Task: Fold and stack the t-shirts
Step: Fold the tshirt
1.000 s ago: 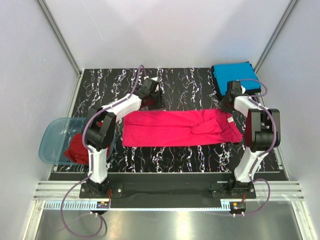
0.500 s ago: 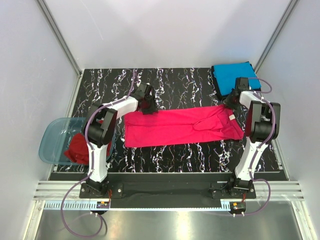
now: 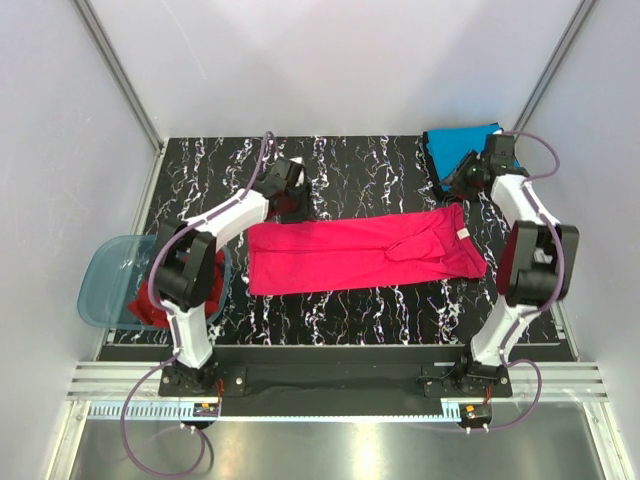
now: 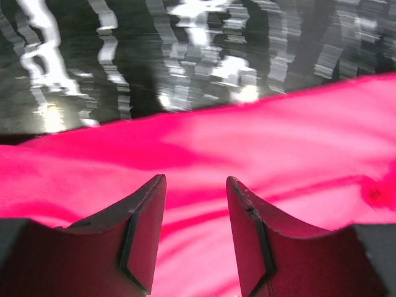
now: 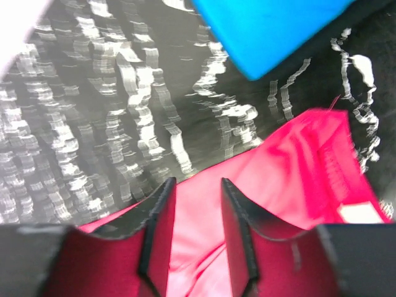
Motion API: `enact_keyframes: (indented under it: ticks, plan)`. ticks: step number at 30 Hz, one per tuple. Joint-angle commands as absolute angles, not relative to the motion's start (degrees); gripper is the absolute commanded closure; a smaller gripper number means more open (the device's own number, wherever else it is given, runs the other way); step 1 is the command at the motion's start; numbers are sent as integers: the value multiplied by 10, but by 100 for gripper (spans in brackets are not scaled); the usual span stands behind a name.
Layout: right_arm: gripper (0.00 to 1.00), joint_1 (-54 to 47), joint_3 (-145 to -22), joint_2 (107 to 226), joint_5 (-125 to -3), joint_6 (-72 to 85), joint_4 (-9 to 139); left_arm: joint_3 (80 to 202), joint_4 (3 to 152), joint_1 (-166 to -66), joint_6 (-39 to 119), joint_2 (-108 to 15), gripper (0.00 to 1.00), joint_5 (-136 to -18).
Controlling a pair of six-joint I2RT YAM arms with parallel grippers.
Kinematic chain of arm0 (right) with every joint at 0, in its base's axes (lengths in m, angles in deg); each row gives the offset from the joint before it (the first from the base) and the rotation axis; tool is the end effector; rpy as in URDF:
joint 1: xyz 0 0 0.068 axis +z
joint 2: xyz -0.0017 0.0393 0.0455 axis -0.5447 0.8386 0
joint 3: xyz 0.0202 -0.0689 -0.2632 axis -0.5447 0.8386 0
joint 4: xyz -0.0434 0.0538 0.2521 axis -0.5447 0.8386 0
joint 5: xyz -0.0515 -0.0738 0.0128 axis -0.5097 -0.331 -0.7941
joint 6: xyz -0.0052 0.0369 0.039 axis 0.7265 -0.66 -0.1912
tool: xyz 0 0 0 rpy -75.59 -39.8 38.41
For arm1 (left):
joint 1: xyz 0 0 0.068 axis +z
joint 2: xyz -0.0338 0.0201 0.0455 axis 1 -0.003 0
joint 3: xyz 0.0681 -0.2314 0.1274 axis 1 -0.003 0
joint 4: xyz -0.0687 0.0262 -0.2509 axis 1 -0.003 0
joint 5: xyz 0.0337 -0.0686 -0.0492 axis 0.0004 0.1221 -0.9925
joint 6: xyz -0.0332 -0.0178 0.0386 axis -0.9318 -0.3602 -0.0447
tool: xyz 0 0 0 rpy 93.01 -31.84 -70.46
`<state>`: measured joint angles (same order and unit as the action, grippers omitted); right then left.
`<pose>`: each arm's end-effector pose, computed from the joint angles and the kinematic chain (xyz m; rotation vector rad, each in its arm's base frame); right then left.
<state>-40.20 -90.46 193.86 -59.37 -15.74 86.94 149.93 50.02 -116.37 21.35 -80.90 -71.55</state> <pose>0.4206 -0.0455 0.2320 0.6575 2.3338 0.4334 0.3724 -0.1882 0.2078 -0.0612 2.5736 -0.4577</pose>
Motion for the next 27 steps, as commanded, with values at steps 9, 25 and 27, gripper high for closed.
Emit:
enact_keyframes:
  ticks: [9, 25, 27]
  plan:
    - [48, -399, -732, 1740, -525, -231, 887, 1427, 502, -1208, 234, -785, 51, -770]
    - [59, -339, -665, 1824, -643, -266, 866, 1256, 508, -1194, 146, -678, 53, -651]
    - [60, -337, -680, 1849, -645, -262, 866, 1231, 509, -1194, 133, -647, 53, -645]
